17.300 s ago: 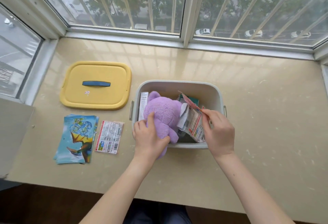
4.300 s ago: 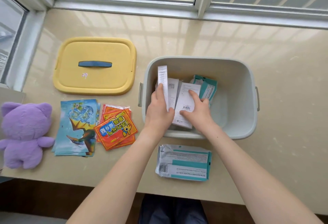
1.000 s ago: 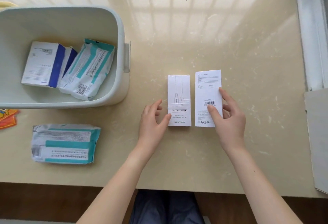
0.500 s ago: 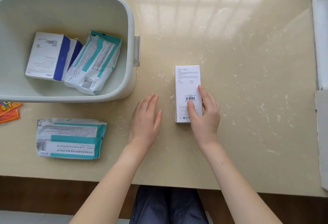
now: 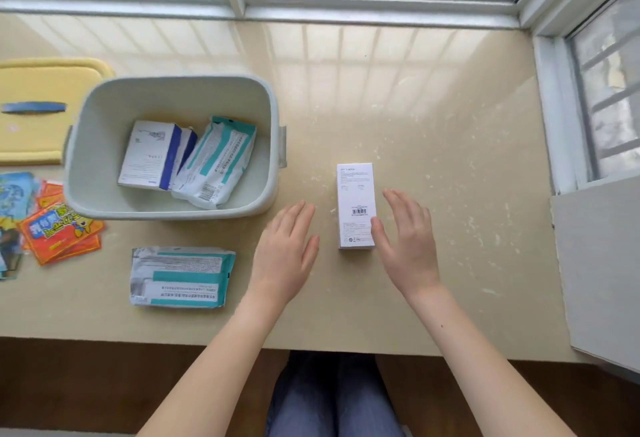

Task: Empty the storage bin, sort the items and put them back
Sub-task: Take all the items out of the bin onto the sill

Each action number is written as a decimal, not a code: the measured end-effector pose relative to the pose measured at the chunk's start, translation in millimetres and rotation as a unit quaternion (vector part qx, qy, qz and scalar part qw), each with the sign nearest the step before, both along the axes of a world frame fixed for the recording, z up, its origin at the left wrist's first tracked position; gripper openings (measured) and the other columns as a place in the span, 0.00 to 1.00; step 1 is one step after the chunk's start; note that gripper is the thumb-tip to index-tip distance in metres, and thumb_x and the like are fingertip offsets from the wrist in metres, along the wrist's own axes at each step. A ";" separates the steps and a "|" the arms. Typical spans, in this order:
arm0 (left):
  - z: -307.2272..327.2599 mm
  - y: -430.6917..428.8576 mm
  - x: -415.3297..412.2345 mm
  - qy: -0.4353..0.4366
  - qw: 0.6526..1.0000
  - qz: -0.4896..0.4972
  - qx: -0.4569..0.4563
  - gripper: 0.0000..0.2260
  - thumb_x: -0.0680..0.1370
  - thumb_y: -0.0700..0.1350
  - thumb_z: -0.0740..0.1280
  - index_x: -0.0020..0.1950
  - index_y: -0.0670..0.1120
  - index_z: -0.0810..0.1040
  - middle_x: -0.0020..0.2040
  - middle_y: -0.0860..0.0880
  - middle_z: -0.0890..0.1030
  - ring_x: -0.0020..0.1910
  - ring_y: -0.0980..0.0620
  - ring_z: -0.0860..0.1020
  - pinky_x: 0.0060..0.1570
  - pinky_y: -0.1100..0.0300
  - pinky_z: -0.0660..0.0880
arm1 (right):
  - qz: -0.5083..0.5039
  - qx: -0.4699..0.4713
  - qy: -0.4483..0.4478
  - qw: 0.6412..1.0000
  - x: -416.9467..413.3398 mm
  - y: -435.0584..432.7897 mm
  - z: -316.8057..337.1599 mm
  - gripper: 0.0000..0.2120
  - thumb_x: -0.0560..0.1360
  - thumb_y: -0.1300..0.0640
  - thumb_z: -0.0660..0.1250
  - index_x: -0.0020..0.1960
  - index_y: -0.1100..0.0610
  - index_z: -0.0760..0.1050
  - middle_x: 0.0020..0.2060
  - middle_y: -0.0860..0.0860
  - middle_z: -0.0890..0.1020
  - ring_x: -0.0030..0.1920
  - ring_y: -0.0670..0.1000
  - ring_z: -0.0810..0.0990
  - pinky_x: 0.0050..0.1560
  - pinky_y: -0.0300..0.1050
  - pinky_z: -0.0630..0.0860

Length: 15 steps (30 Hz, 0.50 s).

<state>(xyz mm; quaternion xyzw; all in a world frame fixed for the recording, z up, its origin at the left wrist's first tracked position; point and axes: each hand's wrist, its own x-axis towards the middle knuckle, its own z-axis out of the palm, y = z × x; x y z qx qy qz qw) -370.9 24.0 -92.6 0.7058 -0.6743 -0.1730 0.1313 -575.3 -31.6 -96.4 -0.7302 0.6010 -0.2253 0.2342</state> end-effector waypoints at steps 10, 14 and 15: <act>216.4 30.3 -10.4 -0.006 0.985 0.002 -0.174 0.18 0.79 0.48 0.59 0.65 0.40 0.75 0.60 0.45 0.79 0.58 0.47 0.74 0.60 0.58 0.67 | 0.072 -0.135 0.071 0.986 -28.6 27.7 189.1 0.21 0.78 0.51 0.60 0.65 0.61 0.75 0.56 0.55 0.79 0.57 0.57 0.75 0.60 0.51 0.72; 236.5 60.9 -15.7 -0.021 0.982 0.009 -0.185 0.19 0.80 0.50 0.59 0.67 0.42 0.74 0.63 0.47 0.78 0.61 0.48 0.74 0.63 0.54 0.70 | 0.093 -0.129 0.089 0.983 -33.1 53.6 214.5 0.21 0.78 0.49 0.60 0.65 0.58 0.75 0.58 0.55 0.78 0.58 0.57 0.75 0.58 0.51 0.72; 234.6 70.9 -16.8 -0.021 0.984 0.015 -0.179 0.19 0.80 0.50 0.59 0.67 0.42 0.74 0.63 0.47 0.78 0.61 0.48 0.75 0.62 0.54 0.71 | 0.097 -0.123 0.092 0.983 -34.5 61.4 214.3 0.21 0.78 0.48 0.59 0.65 0.58 0.75 0.58 0.54 0.78 0.58 0.57 0.76 0.58 0.51 0.72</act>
